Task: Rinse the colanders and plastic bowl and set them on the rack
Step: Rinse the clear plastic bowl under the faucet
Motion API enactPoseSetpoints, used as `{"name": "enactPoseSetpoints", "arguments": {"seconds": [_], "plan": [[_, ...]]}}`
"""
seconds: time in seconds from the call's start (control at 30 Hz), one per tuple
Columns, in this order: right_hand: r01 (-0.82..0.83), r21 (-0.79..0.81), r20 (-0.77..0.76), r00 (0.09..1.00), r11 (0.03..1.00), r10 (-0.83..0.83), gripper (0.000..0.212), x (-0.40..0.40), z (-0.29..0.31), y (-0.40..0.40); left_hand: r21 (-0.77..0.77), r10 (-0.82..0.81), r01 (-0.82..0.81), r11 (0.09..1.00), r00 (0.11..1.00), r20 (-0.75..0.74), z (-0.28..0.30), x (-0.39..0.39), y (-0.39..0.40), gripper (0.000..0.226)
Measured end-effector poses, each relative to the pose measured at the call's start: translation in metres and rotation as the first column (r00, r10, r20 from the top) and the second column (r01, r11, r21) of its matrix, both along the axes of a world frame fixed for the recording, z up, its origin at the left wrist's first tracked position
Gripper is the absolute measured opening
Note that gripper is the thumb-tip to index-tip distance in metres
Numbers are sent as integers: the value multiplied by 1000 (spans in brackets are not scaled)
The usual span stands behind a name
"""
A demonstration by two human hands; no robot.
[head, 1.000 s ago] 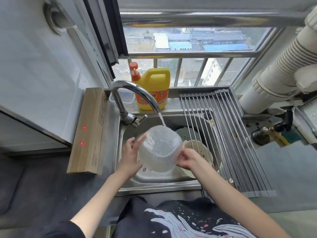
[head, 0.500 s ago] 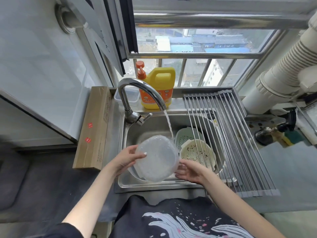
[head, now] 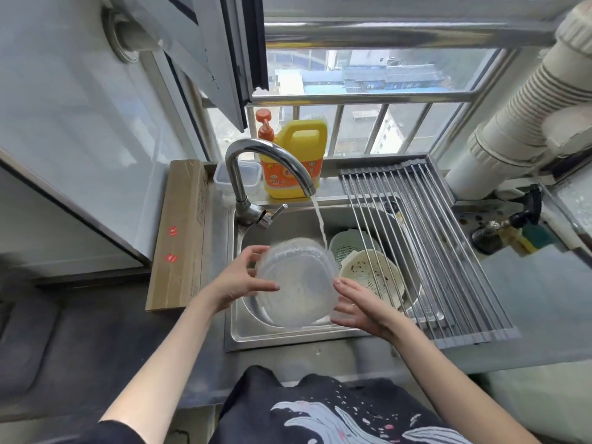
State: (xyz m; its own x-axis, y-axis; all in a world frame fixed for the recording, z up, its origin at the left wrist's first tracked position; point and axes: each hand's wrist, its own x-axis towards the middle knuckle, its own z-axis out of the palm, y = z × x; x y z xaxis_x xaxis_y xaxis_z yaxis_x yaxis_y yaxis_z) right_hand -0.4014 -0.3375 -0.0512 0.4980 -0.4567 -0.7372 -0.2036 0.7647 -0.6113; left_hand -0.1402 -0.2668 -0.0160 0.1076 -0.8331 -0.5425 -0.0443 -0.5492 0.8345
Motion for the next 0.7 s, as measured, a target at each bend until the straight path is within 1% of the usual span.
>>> {"name": "enactPoseSetpoints", "arguments": {"seconds": [0.07,0.13,0.17,0.23,0.27,0.3,0.33,0.4,0.47,0.53,0.57,0.63,0.67,0.7], "plan": [[-21,21,2,1000,1000,21,68,-3,-4,4,14,-14,14,1000,999,29,-5,0,4,82],[49,18,46,998,999,-50,69,-4,-8,5,-20,-12,13,1000,999,37,-7,0,4,85],[50,16,53,997,999,-51,65,-4,-5,5,-22,-19,20,1000,999,30,-7,0,4,86],[-13,1,6,1000,1000,13,54,-2,-1,5,-19,-42,43,999,998,41,-9,-2,2,86],[-9,-21,-26,1000,1000,8,55,0,-2,3,-34,-51,53,998,997,57,-8,-3,-1,85],[30,-49,-34,999,998,-31,61,3,-1,0,-59,-51,56,997,996,70,-7,-5,-5,86],[74,-82,-40,996,994,-77,71,5,-2,-3,-83,-51,58,995,995,81,-5,-7,-10,88],[78,-130,-75,993,988,-89,88,5,5,-9,-93,-47,58,994,993,109,-3,-10,-17,91],[64,-153,-44,996,986,-71,94,-3,7,-15,-112,-44,57,992,992,120,-1,-14,-23,91],[62,-144,-16,998,988,-65,96,-12,3,-25,-131,-52,69,989,990,128,1,-21,-29,89],[36,-135,-36,998,990,-41,97,-16,2,-28,-109,-66,81,991,989,134,0,-26,-32,88],[0,-151,-109,994,989,-16,93,-22,-1,-32,-75,-66,77,994,989,129,-2,-38,-36,85],[20,-175,-136,990,984,-45,88,-26,0,-35,-84,-42,52,995,992,120,0,-43,-39,84],[56,-211,-138,987,976,-86,78,-29,5,-39,-91,-10,20,996,994,105,-1,-48,-43,84]]}}
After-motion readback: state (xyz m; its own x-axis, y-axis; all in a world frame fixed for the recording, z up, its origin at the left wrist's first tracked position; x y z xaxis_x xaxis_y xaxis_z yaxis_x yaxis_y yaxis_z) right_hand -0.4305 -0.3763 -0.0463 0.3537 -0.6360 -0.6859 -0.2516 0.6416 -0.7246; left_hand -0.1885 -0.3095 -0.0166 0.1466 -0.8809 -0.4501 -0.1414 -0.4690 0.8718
